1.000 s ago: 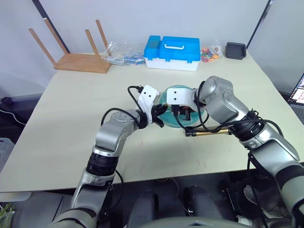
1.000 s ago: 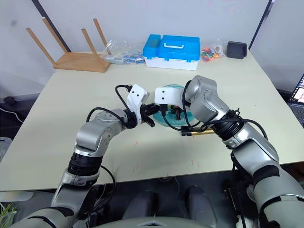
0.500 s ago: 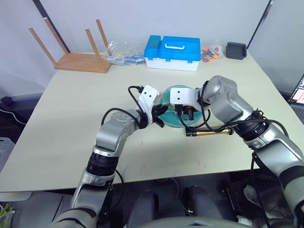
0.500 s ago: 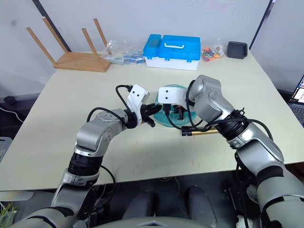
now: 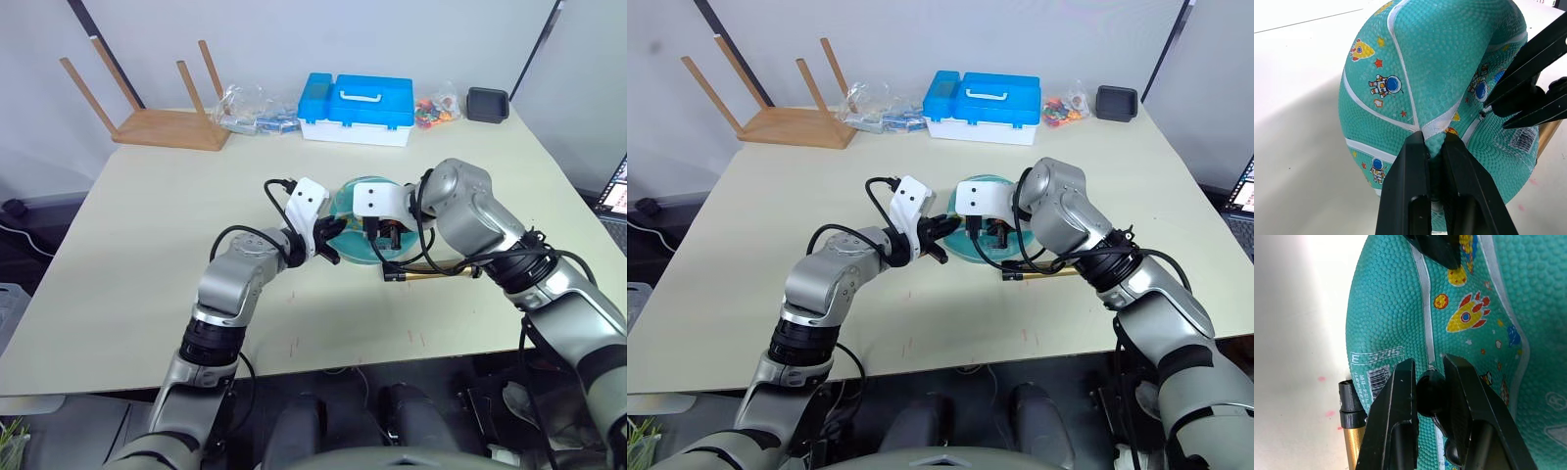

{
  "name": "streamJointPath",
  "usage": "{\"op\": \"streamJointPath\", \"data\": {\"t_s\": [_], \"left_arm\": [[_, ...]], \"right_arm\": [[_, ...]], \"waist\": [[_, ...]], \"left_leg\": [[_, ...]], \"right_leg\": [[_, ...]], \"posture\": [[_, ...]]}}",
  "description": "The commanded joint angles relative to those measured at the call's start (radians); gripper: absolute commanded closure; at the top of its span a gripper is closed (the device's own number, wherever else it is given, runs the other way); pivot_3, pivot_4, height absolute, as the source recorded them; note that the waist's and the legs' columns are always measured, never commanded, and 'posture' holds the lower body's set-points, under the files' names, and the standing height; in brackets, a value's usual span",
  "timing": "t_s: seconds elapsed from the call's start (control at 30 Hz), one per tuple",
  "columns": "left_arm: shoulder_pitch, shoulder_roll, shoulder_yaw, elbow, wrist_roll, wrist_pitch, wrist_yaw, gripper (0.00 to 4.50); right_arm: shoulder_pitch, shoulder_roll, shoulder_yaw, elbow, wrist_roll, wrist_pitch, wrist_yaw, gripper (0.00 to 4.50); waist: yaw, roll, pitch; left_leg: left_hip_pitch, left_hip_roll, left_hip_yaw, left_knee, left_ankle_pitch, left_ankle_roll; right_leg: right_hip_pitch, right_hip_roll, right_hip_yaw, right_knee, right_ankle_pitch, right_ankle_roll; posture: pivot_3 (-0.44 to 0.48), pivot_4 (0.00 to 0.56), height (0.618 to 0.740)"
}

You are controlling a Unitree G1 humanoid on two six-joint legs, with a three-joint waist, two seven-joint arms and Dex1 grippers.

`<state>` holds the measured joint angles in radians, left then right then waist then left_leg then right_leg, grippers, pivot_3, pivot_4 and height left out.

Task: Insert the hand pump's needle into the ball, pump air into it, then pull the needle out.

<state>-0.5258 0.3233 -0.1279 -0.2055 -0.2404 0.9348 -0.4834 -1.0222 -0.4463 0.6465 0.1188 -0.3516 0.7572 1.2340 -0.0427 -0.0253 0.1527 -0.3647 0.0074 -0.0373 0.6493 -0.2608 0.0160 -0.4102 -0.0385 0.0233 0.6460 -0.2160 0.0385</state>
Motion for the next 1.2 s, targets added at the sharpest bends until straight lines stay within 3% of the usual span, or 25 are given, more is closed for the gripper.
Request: {"op": "streamJointPath", "data": {"t_s": [0.03, 0.67, 0.7, 0.73, 0.77, 0.8, 1.1, 1.2], "left_arm": [[0.030, 0.001, -0.025, 0.002, -0.012, 0.037, -0.005, 4.50], [0.026, 0.004, -0.029, 0.033, -0.004, 0.013, -0.008, 4.50], [0.025, 0.004, -0.029, 0.034, -0.003, 0.013, -0.009, 4.50], [0.025, 0.005, -0.030, 0.036, -0.003, 0.012, -0.009, 4.50], [0.024, 0.005, -0.030, 0.038, -0.002, 0.011, -0.010, 4.50], [0.023, 0.005, -0.030, 0.040, -0.001, 0.009, -0.011, 4.50], [0.022, 0.019, -0.028, 0.042, -0.006, 0.005, -0.017, 4.50], [0.020, 0.023, -0.028, 0.044, -0.010, 0.004, -0.019, 4.50]], "right_arm": [[0.044, -0.006, 0.037, 0.064, -0.004, 0.004, 0.000, 4.17], [0.039, -0.022, -0.030, -0.019, 0.040, 0.086, 0.007, 4.17], [0.037, -0.023, -0.034, -0.022, 0.041, 0.091, 0.000, 3.16], [0.035, -0.022, -0.040, -0.025, 0.042, 0.097, -0.011, 2.95], [0.033, -0.021, -0.053, -0.030, 0.045, 0.109, -0.025, 2.33], [0.031, -0.029, -0.063, -0.043, 0.050, 0.123, -0.027, 2.04], [0.052, -0.230, -0.155, -0.327, 0.136, 0.248, 0.017, 2.04], [0.081, -0.240, -0.204, -0.433, 0.202, 0.278, 0.007, 2.04]], "waist": [[0.000, 0.000, 0.000], [0.002, 0.000, 0.000], [0.002, 0.000, 0.000], [0.003, 0.000, 0.001], [0.003, 0.001, 0.001], [0.003, 0.003, 0.002], [0.011, 0.007, 0.006], [0.009, 0.008, 0.007]], "left_leg": [[0.000, 0.000, 0.000, 0.000, 0.000, 0.000], [-0.001, 0.000, -0.001, 0.000, 0.000, 0.000], [-0.001, 0.000, -0.001, 0.000, 0.000, 0.000], [-0.001, 0.000, -0.001, 0.000, 0.000, 0.000], [-0.003, 0.000, -0.001, 0.000, 0.000, 0.000], [-0.004, 0.000, -0.001, 0.000, 0.000, 0.000], [-0.017, -0.005, -0.010, 0.001, 0.001, -0.002], [-0.018, -0.006, -0.011, 0.001, 0.001, -0.002]], "right_leg": [[0.000, 0.000, 0.000, 0.000, 0.000, 0.000], [0.000, -0.001, -0.001, -0.002, 0.000, 0.001], [0.000, -0.001, -0.001, -0.002, 0.000, 0.001], [0.000, -0.001, -0.002, -0.002, 0.000, 0.000], [-0.001, -0.001, -0.002, -0.003, 0.000, 0.000], [-0.002, -0.001, -0.002, -0.003, 0.001, -0.002], [-0.009, -0.008, -0.011, -0.005, 0.001, -0.002], [-0.009, -0.008, -0.012, -0.005, 0.001, -0.001]], "posture": [[0.000, 0.150, 0.740], [0.000, 0.150, 0.740], [0.000, 0.150, 0.740], [0.000, 0.150, 0.740], [0.000, 0.150, 0.740], [0.000, 0.150, 0.740], [0.000, 0.150, 0.740], [0.000, 0.150, 0.740]]}}
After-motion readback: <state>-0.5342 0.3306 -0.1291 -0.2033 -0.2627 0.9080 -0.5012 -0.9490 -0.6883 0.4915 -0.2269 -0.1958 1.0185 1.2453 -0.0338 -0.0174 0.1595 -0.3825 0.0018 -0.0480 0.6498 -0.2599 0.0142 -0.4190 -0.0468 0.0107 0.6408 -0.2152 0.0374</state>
